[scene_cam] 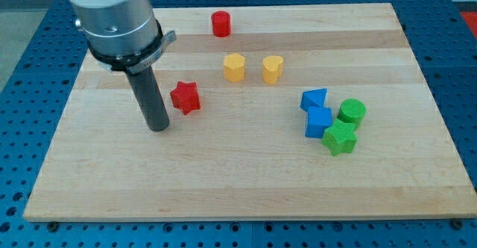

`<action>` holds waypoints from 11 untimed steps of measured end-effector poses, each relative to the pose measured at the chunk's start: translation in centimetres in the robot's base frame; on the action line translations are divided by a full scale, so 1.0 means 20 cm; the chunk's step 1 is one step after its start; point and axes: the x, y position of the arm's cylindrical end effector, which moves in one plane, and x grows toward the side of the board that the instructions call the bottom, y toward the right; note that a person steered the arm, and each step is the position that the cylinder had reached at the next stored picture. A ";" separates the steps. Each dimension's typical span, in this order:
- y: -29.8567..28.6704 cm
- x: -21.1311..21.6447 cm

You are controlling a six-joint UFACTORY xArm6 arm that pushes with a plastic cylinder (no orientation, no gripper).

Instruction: Nudge red star a bit right

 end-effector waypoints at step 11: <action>0.22 -0.28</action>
